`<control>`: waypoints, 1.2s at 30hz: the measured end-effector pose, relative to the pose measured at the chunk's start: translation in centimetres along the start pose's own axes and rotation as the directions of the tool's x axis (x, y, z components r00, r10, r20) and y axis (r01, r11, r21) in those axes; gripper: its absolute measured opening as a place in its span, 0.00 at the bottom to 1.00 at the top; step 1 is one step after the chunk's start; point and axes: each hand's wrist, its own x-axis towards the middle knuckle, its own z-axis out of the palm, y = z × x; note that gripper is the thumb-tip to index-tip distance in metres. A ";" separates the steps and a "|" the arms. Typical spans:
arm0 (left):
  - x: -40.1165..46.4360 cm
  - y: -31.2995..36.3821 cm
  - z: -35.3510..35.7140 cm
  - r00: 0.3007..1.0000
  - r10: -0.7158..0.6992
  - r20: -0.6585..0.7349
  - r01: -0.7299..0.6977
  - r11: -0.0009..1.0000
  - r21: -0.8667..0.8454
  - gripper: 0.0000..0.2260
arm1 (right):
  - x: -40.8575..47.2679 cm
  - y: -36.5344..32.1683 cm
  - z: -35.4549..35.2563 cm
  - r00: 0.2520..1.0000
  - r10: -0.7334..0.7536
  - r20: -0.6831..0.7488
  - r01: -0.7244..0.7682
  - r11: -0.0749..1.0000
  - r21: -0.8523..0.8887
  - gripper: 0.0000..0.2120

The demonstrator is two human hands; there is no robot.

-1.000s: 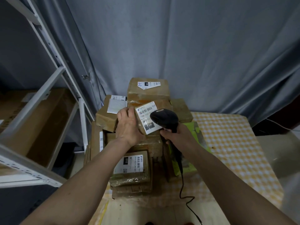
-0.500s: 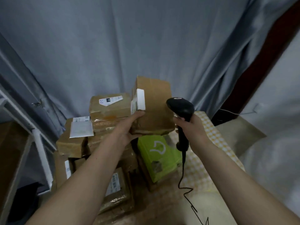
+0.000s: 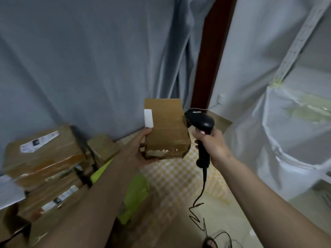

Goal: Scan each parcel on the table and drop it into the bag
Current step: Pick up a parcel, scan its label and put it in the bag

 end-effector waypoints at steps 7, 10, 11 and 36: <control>5.4 -2.0 11.6 0.990 -0.098 0.104 0.090 0.993 0.080 0.36 | 5.6 -0.1 -10.3 0.991 0.032 -0.129 -0.037 0.999 -0.036 0.03; 7.9 -3.0 16.9 0.976 -0.151 0.158 0.131 0.983 0.128 0.32 | 8.1 0.2 -14.8 0.981 0.037 -0.193 -0.049 0.997 -0.055 0.05; 8.7 -3.4 18.6 0.974 -0.155 0.165 0.134 0.982 0.135 0.28 | 8.9 0.3 -16.3 0.976 0.043 -0.214 -0.057 0.996 -0.062 0.07; 18.9 -6.6 39.7 0.832 -0.378 0.406 0.142 0.853 0.502 0.20 | 17.3 1.8 -32.5 0.839 0.221 -0.498 -0.185 0.975 0.122 0.11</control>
